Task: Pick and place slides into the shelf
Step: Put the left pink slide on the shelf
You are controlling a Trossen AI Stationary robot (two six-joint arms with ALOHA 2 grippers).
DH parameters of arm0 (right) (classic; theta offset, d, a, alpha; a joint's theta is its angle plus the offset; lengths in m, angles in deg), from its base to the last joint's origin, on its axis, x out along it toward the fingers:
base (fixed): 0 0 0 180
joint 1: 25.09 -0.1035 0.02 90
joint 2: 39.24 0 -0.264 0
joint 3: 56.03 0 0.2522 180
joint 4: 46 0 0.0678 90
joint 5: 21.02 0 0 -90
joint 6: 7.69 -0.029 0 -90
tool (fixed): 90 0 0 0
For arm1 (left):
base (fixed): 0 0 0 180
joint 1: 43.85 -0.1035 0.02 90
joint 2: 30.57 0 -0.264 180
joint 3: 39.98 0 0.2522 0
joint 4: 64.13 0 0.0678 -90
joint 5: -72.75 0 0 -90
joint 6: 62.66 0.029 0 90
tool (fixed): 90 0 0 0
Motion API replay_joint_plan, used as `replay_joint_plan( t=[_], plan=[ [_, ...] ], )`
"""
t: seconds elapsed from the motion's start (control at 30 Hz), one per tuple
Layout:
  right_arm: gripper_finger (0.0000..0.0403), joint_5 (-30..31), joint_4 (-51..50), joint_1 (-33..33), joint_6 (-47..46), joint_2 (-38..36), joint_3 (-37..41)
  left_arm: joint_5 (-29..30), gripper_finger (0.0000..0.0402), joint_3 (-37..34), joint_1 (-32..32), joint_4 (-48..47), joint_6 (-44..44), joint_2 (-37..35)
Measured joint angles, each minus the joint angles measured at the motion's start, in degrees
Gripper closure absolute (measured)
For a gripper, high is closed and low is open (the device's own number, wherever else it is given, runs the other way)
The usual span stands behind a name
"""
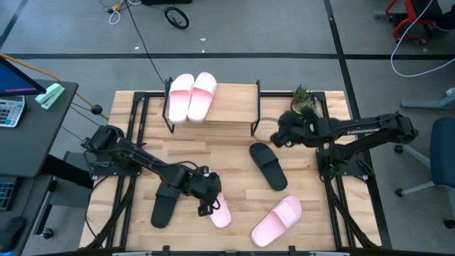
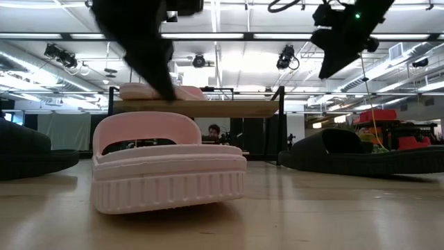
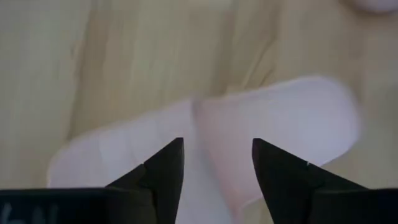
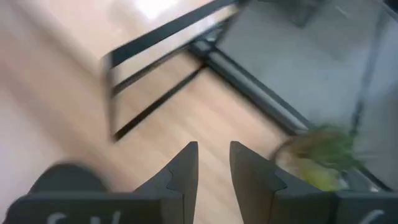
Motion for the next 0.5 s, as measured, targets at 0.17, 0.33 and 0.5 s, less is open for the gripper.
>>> replay_joint_plan(
  t=[0.17, 0.33, 0.5],
  plan=[
    [0.0305, -4.3, 7.9, -6.5, 1.7, -0.1, 6.0, 1.1, 0.0207, 0.1, 1.0, -3.9, -4.4, 3.8],
    [0.0305, -4.5, 14.6, -10.9, 0.7, -0.1, 9.6, 8.3, 0.0229, 0.1, 1.3, -6.6, -8.8, 6.9],
    [0.0305, -4.2, 17.2, -14.5, -3.8, -0.1, 12.2, 12.3, 0.0263, 0.0, 1.2, -8.4, -15.1, 8.1]
  ],
)
